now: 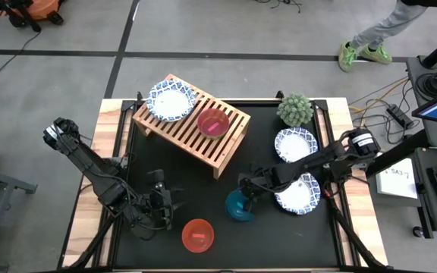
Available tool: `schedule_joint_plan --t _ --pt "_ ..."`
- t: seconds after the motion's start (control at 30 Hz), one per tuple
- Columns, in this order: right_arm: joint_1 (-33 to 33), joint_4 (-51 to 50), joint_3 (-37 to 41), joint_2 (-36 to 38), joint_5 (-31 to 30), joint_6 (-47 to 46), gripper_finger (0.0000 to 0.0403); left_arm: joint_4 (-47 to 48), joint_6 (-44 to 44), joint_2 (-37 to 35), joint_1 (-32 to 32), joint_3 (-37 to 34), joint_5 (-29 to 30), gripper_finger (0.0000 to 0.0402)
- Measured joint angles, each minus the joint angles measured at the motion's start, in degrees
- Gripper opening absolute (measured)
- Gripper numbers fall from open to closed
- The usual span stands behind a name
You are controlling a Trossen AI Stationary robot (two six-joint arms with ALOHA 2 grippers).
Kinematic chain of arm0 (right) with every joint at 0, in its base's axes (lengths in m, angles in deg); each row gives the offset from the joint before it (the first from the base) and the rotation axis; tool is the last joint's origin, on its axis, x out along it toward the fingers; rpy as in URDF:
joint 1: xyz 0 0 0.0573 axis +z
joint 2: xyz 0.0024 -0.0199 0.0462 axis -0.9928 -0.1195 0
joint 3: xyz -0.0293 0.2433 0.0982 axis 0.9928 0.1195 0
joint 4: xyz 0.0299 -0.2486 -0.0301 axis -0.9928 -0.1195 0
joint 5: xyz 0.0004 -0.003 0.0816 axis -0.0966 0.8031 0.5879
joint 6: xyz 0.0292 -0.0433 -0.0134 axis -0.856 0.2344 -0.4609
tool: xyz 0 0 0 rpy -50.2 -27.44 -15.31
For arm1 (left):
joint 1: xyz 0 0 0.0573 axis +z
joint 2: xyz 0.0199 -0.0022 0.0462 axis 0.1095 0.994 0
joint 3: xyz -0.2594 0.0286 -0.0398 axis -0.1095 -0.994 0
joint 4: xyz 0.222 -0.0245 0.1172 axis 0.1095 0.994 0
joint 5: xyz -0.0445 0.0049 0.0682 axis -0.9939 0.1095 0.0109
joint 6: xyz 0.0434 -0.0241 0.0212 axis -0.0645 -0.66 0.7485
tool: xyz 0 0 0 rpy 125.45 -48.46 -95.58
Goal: Place and stack bowls onto a shelf
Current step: Stack the blue bowl into the pink bowl
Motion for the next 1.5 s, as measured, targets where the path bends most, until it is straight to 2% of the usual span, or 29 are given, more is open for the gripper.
schedule_joint_plan --t 0.2,0.4,0.6,0.83,1.07,1.23,1.5 --pt "-2.6 -8.0 -6.5 4.6 7.0 -0.6 0.0009 0.0 3.0 0.0 0.0 0.0 0.1 0.0176" --pt "-5.5 -21.1 -20.7 7.1 7.5 0.2 0.0008 0.2 5.7 0.0 0.1 0.0 0.2 0.0176" --pt "-12.6 -30.6 -35.7 6.3 7.3 -1.1 0.0008 0.5 6.8 0.0 0.2 0.0 1.4 0.0176" --pt "-24.0 -34.5 -47.8 2.6 7.4 0.2 0.0008 1.3 6.8 0.0 0.2 0.0 1.6 0.0176" --pt "-34.0 -36.8 -57.6 -4.7 9.7 4.0 0.0008 2.3 6.7 0.0 0.2 0.0 1.7 0.0176" --pt "-36.3 -37.9 -61.6 -10.0 15.3 5.4 0.0009 3.1 6.2 0.0 0.2 0.0 1.7 0.0176" --pt "-36.5 -42.6 -68.3 -15.2 14.8 9.0 0.0009 3.0 5.8 0.0 0.2 0.0 1.6 0.0176"
